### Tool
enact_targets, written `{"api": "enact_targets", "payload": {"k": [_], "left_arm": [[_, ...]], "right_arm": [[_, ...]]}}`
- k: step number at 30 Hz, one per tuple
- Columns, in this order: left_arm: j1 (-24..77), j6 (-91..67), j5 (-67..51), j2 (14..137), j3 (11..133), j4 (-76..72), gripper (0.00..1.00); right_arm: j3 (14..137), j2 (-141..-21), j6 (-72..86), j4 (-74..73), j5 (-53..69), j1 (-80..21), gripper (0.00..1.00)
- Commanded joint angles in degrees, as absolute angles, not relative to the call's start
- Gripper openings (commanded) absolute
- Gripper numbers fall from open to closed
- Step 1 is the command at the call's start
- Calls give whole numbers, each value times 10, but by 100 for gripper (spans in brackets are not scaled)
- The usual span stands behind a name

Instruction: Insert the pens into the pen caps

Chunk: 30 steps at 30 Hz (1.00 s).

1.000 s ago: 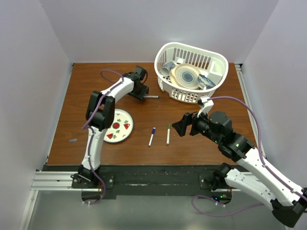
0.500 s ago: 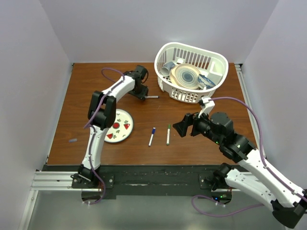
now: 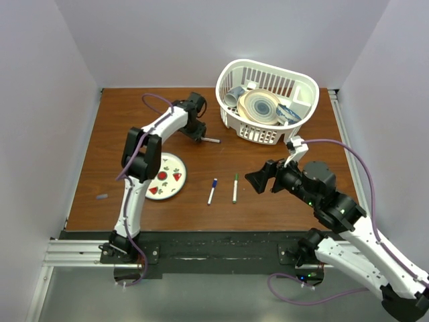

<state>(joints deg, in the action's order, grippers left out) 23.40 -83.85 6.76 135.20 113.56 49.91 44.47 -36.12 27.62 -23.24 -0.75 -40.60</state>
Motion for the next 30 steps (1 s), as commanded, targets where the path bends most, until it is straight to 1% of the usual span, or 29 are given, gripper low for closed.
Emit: {"api": "enact_targets", "payload": {"k": [1, 2, 3, 5, 6, 10, 13, 15, 16, 21, 24, 25, 26, 28, 30], "left_arm": [[241, -795, 94, 1322, 1050, 511, 26], [243, -790, 94, 1298, 1028, 492, 20], [245, -784, 94, 1283, 979, 470, 18], [256, -766, 98, 1248, 939, 413, 14], [261, -760, 99, 1242, 919, 403, 14], [282, -727, 103, 1245, 922, 415, 15], [294, -709, 100, 1246, 911, 409, 17], [296, -701, 96, 1238, 885, 393, 12], [298, -694, 94, 1231, 875, 372, 0], [298, -645, 64, 1149, 806, 291, 0], [298, -589, 29, 1082, 765, 219, 0], [297, -551, 13, 1050, 752, 171, 0], [297, -531, -36, 1035, 738, 143, 0], [296, -485, -83, 997, 698, 68, 0], [296, -465, -132, 977, 672, 45, 0]], "right_arm": [[472, -349, 290, -237, -11, -407, 93], [471, -347, 292, -238, -9, -407, 92], [468, -347, 294, -237, -7, -407, 92], [464, -345, 300, -229, -2, -408, 92], [461, -346, 304, -225, -2, -407, 92], [465, -357, 313, -219, 22, -407, 92], [459, -361, 320, -213, 33, -407, 92], [441, -362, 324, -196, 36, -408, 92], [435, -365, 326, -189, 37, -407, 92], [420, -404, 320, -156, 76, -408, 93], [413, -446, 319, -131, 130, -408, 92], [407, -456, 320, -121, 139, -407, 91], [402, -474, 320, -96, 153, -408, 89], [394, -493, 324, -80, 162, -408, 88], [392, -522, 326, -55, 173, -407, 85]]}}
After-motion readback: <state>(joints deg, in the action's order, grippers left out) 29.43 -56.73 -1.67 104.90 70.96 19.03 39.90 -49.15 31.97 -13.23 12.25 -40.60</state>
